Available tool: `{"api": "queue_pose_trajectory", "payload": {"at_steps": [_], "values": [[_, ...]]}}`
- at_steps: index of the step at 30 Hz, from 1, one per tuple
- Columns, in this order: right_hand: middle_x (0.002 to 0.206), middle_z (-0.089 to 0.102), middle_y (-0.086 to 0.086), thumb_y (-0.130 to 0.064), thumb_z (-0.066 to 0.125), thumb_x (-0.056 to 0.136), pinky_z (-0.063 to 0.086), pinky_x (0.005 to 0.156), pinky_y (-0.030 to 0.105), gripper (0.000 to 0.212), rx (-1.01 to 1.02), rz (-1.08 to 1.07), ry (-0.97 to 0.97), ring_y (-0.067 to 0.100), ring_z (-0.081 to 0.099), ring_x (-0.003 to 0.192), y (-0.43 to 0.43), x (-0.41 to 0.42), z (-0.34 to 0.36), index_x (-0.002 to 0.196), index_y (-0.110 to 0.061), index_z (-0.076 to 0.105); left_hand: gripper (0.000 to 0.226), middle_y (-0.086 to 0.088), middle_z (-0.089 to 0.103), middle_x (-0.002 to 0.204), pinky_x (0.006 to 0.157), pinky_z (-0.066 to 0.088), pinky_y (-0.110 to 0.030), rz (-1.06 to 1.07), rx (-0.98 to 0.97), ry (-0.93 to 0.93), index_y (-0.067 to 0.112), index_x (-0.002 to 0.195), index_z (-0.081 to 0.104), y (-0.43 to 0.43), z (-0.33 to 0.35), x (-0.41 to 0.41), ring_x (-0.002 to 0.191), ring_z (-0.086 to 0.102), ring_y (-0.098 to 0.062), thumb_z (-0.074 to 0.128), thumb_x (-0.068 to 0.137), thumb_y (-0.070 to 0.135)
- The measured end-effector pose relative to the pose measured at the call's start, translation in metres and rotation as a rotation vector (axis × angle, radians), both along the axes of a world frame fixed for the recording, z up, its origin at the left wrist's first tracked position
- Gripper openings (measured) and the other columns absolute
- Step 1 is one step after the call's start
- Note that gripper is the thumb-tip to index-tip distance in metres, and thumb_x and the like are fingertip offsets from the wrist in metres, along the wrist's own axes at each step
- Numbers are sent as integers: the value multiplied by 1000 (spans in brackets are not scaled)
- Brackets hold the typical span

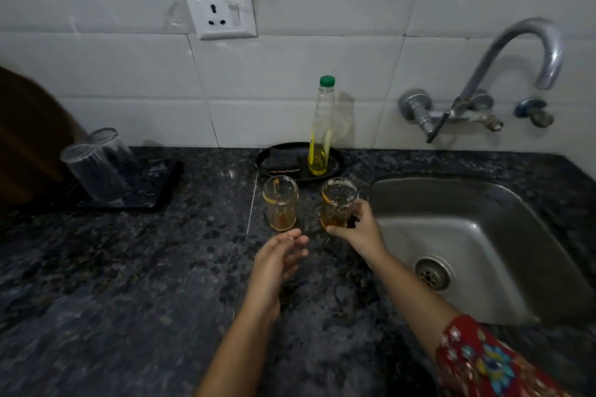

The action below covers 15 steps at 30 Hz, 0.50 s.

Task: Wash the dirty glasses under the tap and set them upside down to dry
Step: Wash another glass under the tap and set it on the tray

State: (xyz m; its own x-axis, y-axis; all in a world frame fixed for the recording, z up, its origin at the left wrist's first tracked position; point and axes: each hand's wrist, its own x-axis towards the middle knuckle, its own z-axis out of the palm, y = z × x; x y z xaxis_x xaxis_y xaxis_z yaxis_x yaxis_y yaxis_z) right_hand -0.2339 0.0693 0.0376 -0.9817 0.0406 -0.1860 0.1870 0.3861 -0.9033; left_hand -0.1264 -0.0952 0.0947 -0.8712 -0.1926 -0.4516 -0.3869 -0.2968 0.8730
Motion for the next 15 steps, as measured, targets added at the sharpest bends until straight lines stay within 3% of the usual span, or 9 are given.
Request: {"api": "queue_pose_trajectory", "payload": {"at_steps": [2, 7, 9, 12, 13, 15], "values": [[117, 58, -6, -25, 88, 61, 46, 97, 37, 73, 26, 6, 25, 16, 55, 112, -4, -8, -5, 119, -27, 45, 21, 6, 77, 96, 86, 47, -31, 18, -4, -3, 22, 105, 69, 1, -4, 0, 89, 70, -13, 48, 99, 21], [105, 63, -4, -22, 87, 64, 50, 93, 40, 59, -35, 27, 105, 17, 61, 103, -4, -12, -11, 109, -26, 50, 22, 5, 75, 99, 89, 46, -33, 71, -13, -27, 22, 106, 68, 13, -10, -5, 94, 69, -14, 47, 100, 23], [102, 63, -6, -23, 88, 62, 52, 88, 34, 59, -55, 21, 140, 14, 62, 100, 4, -9, -9, 107, -26, 51, 22, 6, 75, 100, 86, 46, -32, 86, -28, -25, 22, 106, 68, 23, -10, -8, 95, 68, -13, 46, 101, 22], [97, 61, -15, -17, 88, 62, 46, 75, 8, 56, -165, -21, 163, -9, 60, 88, 33, -1, 1, 106, -20, 53, 23, 5, 74, 100, 88, 46, -32, 112, -60, -15, 21, 107, 67, 47, -8, -17, 97, 68, -13, 45, 101, 21], [97, 62, -16, -20, 89, 62, 46, 73, 8, 56, -199, -27, 161, -11, 60, 87, 48, 2, 3, 106, -22, 54, 23, 5, 74, 101, 87, 47, -32, 121, -62, -8, 20, 107, 67, 59, -6, -20, 98, 68, -14, 45, 101, 22], [99, 67, -11, -28, 90, 59, 51, 79, 20, 58, -235, -37, 147, -2, 63, 91, 81, 7, 4, 106, -26, 56, 21, 3, 73, 102, 83, 47, -29, 124, -61, -1, 20, 106, 66, 87, -2, -27, 97, 67, -14, 46, 101, 22]]}}
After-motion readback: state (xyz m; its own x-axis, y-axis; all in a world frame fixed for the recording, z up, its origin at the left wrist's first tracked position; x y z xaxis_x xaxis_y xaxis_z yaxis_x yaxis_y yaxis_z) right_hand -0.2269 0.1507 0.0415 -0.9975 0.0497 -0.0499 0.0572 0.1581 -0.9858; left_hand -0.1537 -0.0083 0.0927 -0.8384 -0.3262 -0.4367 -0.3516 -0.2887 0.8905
